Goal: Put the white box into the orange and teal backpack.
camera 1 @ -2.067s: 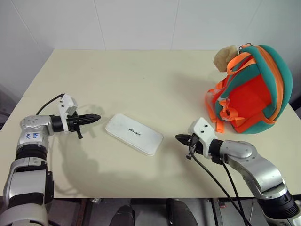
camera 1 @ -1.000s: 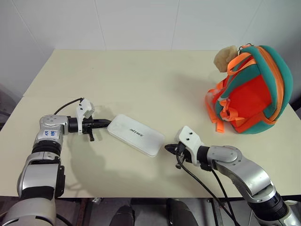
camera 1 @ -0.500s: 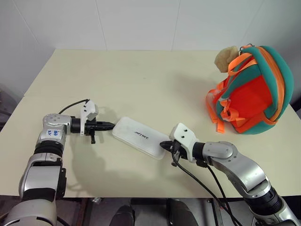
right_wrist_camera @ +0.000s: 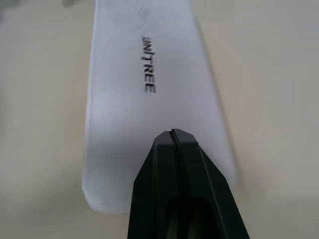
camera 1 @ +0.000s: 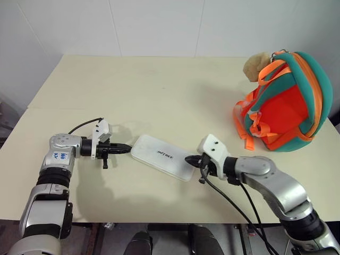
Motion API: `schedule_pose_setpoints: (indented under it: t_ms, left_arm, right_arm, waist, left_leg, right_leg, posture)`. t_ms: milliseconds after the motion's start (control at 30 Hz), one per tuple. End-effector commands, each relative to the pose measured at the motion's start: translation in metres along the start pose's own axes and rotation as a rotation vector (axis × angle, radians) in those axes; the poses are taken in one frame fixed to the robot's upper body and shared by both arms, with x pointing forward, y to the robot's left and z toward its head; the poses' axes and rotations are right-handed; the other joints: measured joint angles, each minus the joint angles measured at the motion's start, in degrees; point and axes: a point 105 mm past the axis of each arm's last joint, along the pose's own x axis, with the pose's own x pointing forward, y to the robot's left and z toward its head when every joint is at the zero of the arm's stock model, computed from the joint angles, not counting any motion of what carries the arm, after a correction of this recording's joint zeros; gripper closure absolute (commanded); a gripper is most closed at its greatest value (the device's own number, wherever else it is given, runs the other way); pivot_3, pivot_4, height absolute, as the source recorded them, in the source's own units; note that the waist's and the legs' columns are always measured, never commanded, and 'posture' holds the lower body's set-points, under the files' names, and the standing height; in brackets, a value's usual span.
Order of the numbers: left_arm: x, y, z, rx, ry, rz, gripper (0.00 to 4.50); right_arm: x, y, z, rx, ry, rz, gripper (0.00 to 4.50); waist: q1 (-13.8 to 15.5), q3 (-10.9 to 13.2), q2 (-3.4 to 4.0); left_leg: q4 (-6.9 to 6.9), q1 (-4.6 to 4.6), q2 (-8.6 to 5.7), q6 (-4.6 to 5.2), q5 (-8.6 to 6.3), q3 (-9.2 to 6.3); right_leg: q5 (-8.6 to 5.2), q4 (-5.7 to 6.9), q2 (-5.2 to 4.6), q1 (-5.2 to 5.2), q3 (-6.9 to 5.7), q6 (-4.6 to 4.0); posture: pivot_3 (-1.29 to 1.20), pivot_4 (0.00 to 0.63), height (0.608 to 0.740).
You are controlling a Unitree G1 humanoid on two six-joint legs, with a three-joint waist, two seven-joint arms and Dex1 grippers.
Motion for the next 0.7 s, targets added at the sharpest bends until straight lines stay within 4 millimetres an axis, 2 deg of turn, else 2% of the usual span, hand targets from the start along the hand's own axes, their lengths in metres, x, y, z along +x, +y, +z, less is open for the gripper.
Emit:
schedule_pose_setpoints:
  t_ms: [33, 100, 200, 333, 700]
  left_arm:
    - [-0.006, 0.001, 0.009, 0.032, -0.028, 0.016, 4.5]
    - [-0.005, 0.001, 0.008, 0.029, -0.029, 0.014, 4.5]
    - [-0.003, 0.001, 0.008, 0.026, -0.029, 0.014, 4.5]
    - [0.0, 0.003, 0.008, 0.031, -0.032, 0.016, 4.5]
    - [0.005, 0.001, 0.01, 0.041, -0.047, -0.001, 4.5]
  right_arm:
    - [-0.019, -0.005, 0.016, -0.017, -0.087, -0.029, 4.38]
    - [-0.025, -0.009, 0.013, -0.004, -0.077, -0.048, 4.38]
    - [-0.03, -0.013, -0.005, 0.002, 0.007, -0.065, 4.38]
    - [-0.027, -0.013, -0.018, 0.003, 0.069, -0.065, 4.38]
    - [-0.009, 0.01, -0.033, 0.028, 0.107, 0.013, 4.38]
  waist:
    - [0.0, 0.0, 0.0]
    - [0.0, 0.0, 0.0]
    - [0.0, 0.0, 0.0]
    - [-0.2, 0.0, 0.0]
    - [0.0, 0.0, 0.0]
  left_leg:
    - [0.0, 0.0, 0.0, 0.0, 0.0, 0.0]
    - [0.0, 0.0, 0.0, 0.0, -0.01, 0.0]
    - [0.02, 0.01, 0.0, 0.01, -0.01, 0.01]
    - [0.03, 0.02, 0.0, 0.01, -0.01, 0.01]
    - [0.06, 0.02, 0.0, 0.01, -0.01, 0.01]
  right_leg:
    - [0.0, -0.01, 0.0, 0.01, 0.0, 0.0]
    - [0.0, 0.0, 0.0, 0.01, 0.0, 0.0]
    - [0.0, -0.01, 0.0, 0.02, 0.0, 0.0]
    - [0.0, -0.08, 0.0, 0.01, 0.0, 0.0]
    - [0.0, -0.12, 0.0, 0.02, 0.0, 0.0]
  posture:
    - [0.0, 0.15, 0.74]
    - [0.0, 0.15, 0.74]
    - [0.0, 0.15, 0.74]
    - [0.0, 0.15, 0.74]
    - [0.0, 0.15, 0.74]
